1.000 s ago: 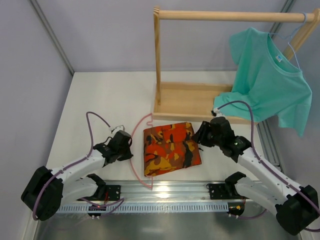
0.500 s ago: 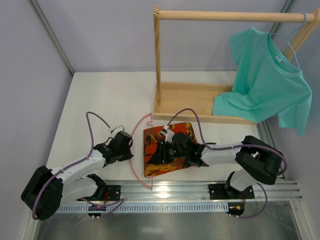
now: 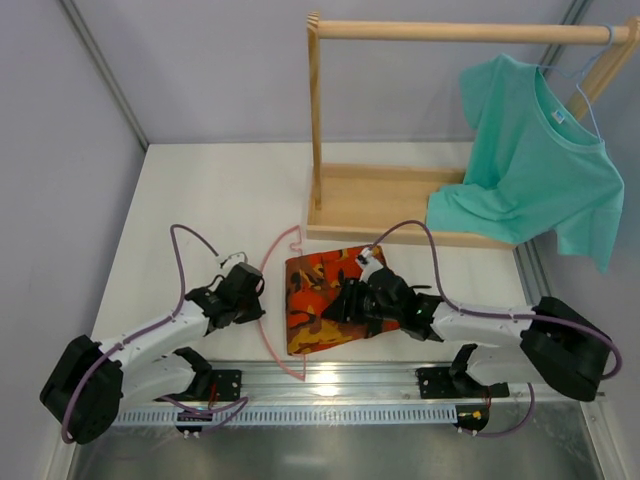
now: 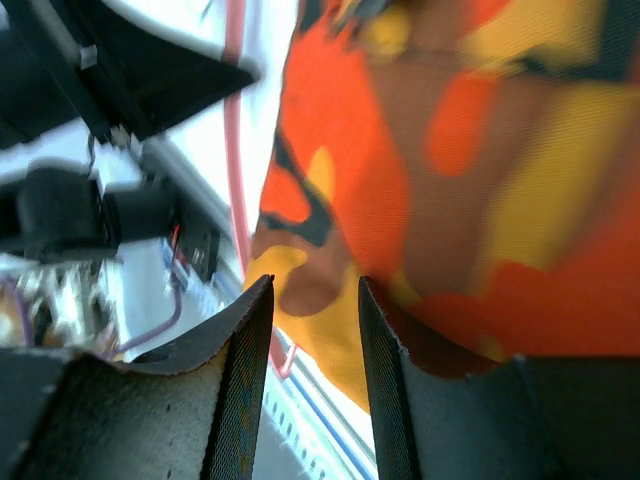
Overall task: Place the trousers on the hanger
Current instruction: Place trousers on hanger
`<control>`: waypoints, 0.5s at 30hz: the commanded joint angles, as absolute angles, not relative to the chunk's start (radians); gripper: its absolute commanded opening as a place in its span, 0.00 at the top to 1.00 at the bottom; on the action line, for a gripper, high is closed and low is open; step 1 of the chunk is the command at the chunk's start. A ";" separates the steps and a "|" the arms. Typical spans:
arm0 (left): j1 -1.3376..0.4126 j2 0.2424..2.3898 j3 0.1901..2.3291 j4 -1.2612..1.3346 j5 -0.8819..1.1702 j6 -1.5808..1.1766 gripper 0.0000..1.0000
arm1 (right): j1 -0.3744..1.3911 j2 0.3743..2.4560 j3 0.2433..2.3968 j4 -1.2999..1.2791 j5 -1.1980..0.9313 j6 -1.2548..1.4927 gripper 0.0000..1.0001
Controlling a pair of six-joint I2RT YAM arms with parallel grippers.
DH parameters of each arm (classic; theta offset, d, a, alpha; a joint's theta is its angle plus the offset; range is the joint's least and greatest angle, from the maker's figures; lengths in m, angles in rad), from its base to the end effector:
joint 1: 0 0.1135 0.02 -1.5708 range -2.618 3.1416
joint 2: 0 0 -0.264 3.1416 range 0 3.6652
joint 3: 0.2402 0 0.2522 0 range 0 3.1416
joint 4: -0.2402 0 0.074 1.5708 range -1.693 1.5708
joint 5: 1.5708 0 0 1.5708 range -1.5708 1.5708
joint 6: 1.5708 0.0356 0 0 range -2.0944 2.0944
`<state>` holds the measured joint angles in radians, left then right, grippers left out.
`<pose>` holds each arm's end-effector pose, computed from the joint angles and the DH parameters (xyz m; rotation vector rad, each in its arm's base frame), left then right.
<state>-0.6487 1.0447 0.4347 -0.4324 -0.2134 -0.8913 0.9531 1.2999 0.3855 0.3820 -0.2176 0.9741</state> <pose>0.1459 -0.1012 0.1567 -0.3898 2.5743 -0.2900 0.1328 0.2002 0.1552 -0.1250 2.4089 1.2800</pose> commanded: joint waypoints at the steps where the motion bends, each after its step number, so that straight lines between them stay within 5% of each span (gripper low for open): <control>1: -0.649 1.029 0.442 -0.459 -0.255 -0.905 1.00 | 0.904 1.148 0.443 -0.025 0.072 0.948 0.57; 5: -0.649 1.023 0.459 -0.466 -0.255 -0.900 1.00 | 0.879 1.005 0.437 -0.390 0.280 1.083 0.58; 15: -0.649 1.026 0.477 -0.471 -0.261 -0.896 1.00 | 0.796 1.055 0.437 -0.606 0.492 1.282 0.57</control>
